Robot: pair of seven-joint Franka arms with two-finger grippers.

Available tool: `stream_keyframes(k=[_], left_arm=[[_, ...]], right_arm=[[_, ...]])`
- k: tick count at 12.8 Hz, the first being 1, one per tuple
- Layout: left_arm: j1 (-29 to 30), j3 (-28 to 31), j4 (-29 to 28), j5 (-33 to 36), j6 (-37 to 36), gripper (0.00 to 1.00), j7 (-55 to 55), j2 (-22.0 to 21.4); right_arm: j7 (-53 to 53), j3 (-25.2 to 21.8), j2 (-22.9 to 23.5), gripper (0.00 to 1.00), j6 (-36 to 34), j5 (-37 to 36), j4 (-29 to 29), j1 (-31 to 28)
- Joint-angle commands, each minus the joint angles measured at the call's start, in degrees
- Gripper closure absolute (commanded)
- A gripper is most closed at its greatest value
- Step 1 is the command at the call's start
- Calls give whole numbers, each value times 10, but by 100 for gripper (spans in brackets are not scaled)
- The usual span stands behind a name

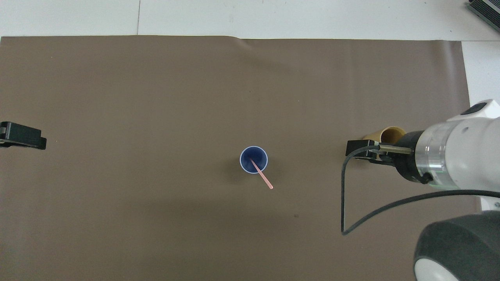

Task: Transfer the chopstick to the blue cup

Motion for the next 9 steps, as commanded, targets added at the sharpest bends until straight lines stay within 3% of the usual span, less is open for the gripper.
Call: stream_keyframes(k=[1,5,9], left_arm=[[9,-5,6,-1,-12,0,4,-3],[9,-5,6,-1,-12,0,4,-3],[9,-5,6,-1,-12,0,4,-3]], right_arm=[[-15,7,-3,0,-13,-11,8,-9],[-30,3,26,0,-24,-55,46,-12],[-81,-42,98,0,-96,-88,156,14]])
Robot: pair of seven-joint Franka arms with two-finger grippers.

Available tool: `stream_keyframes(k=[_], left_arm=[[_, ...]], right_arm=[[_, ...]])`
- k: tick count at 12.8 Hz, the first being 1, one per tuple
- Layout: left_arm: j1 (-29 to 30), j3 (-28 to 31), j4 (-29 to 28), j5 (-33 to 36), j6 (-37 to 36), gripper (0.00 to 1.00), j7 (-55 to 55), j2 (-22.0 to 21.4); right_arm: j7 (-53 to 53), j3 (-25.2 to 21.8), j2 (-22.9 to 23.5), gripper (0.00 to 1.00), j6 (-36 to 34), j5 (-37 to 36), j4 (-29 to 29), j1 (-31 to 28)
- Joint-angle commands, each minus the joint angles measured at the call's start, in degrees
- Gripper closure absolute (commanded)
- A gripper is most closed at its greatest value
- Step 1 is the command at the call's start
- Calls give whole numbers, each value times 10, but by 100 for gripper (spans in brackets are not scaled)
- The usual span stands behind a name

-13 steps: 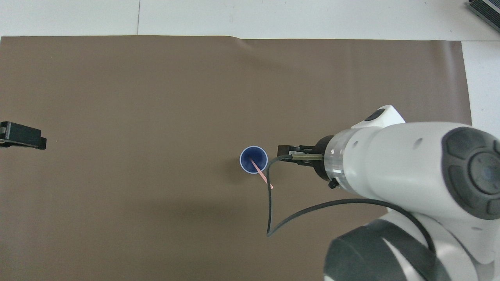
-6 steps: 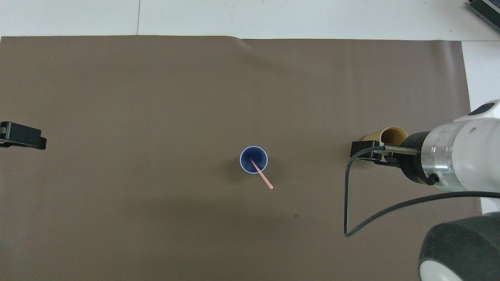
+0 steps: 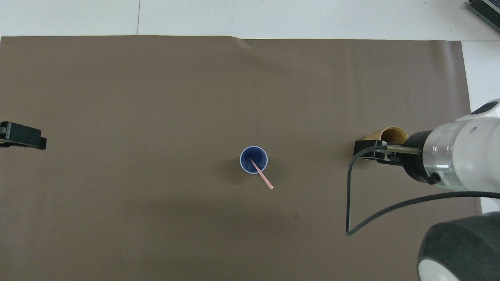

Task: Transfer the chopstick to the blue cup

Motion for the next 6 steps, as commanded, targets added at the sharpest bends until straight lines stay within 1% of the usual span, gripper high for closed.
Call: stream_keyframes(k=[1,2,3,4,6], left_arm=[[9,-5,6,-1,-12,0,4,-3],[9,-5,6,-1,-12,0,4,-3],[9,-5,6,-1,-12,0,4,-3],[9,-5,6,-1,-12,0,4,-3],[9,-5,6,-1,-12,0,4,-3]], right_arm=[[-17,-38,78,0,-72,-28,117,28],[-19,-61,92,0,-92,-29,142,46],[-36,-94,98,0,-105,-29,154,64],[-58,-112,96,0,-112,-26,154,73],[-64,-116,90,0,-112,-19,151,70]])
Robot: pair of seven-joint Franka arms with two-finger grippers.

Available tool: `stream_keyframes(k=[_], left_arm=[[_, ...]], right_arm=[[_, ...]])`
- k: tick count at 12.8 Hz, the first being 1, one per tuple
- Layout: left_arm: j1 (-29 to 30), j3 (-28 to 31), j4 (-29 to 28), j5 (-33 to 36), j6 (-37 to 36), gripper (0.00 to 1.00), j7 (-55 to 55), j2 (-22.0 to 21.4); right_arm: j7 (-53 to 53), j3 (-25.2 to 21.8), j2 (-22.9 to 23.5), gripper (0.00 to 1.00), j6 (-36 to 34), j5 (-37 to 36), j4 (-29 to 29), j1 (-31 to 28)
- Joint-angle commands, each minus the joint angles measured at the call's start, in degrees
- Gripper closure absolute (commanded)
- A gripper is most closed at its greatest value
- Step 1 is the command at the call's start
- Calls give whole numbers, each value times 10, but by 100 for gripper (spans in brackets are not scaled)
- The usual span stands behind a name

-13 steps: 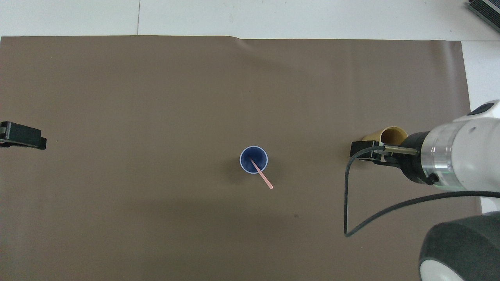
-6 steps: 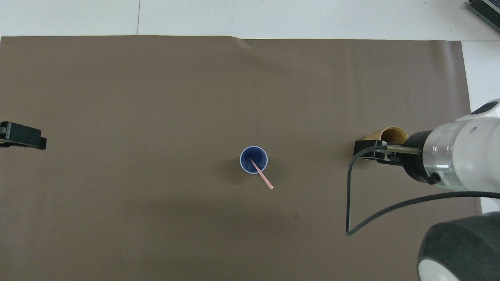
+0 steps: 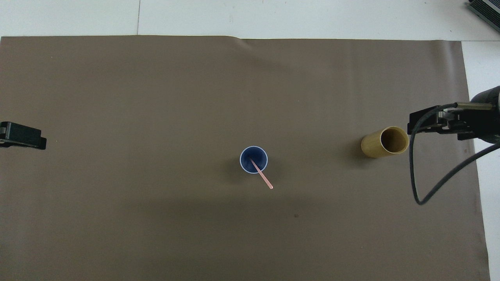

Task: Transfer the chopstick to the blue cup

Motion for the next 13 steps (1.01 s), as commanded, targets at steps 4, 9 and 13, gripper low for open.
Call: stream_keyframes(k=[4,9,13], left_arm=[[9,-5,6,-1,-12,0,4,-3],[9,-5,6,-1,-12,0,4,-3],[9,-5,6,-1,-12,0,4,-3]], right_arm=[[-17,-16,-22,0,-11,-8,-34,0],[-19,-16,-25,0,2,-8,-40,-1],[-9,-14,-25,0,18,-10,-41,3]])
